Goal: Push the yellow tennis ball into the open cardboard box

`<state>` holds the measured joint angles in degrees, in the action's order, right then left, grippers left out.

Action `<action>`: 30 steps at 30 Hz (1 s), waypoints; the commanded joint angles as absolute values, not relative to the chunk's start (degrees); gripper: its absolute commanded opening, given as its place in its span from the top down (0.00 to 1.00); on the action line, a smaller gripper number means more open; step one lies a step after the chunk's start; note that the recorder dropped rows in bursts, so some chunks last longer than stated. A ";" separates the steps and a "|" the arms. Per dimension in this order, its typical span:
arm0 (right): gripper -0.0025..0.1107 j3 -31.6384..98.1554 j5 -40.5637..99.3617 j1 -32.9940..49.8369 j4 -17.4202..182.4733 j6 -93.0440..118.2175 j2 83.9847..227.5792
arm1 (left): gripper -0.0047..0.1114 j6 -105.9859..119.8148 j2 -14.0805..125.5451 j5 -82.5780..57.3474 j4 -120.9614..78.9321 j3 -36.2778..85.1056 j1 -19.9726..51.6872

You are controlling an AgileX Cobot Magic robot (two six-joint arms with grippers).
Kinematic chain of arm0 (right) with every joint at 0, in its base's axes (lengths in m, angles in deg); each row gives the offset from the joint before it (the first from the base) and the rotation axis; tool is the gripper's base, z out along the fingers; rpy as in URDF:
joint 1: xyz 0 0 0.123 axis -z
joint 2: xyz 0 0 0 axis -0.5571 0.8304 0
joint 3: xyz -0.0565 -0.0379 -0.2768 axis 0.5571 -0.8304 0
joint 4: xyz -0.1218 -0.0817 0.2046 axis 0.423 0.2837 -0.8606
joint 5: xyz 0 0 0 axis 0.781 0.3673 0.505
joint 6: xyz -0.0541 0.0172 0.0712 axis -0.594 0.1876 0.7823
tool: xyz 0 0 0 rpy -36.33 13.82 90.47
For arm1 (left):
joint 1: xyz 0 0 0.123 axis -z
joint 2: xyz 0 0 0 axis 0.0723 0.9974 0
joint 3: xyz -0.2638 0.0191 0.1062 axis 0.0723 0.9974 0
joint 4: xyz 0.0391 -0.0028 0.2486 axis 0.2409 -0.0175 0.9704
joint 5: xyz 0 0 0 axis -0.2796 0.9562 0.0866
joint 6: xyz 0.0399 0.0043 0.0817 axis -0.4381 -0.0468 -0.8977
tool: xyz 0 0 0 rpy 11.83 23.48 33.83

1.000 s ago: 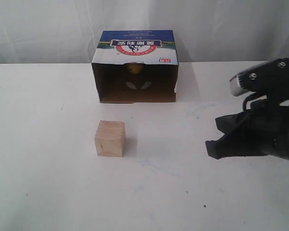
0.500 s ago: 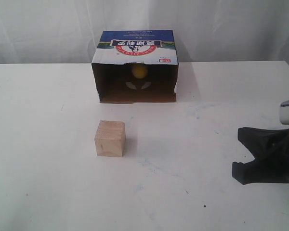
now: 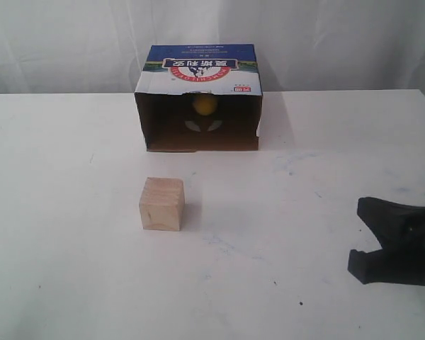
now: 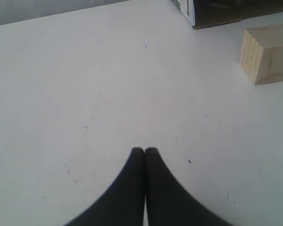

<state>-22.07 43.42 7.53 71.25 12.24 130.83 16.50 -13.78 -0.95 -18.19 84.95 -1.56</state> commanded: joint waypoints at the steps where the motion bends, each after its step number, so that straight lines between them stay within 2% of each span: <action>1: 0.98 -25.21 49.07 7.62 71.79 14.18 129.01 | 0.96 16.63 -14.08 -0.99 -18.31 85.11 -1.18; 12: 0.98 -25.21 49.29 7.62 71.79 18.08 122.20 | 0.96 16.63 -14.08 -0.99 -18.31 85.11 -1.18; 25: 0.98 -25.21 48.79 7.62 71.79 18.08 121.74 | 0.96 16.63 -14.08 -0.99 -18.31 85.11 -1.18; 30: 0.98 -25.21 39.21 7.62 71.79 18.08 113.96 | 0.96 16.63 -14.08 -0.99 -18.31 85.11 -1.18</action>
<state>-24.91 44.40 7.53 71.25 17.78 118.28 16.50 -13.78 -0.95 -18.19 84.95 -1.56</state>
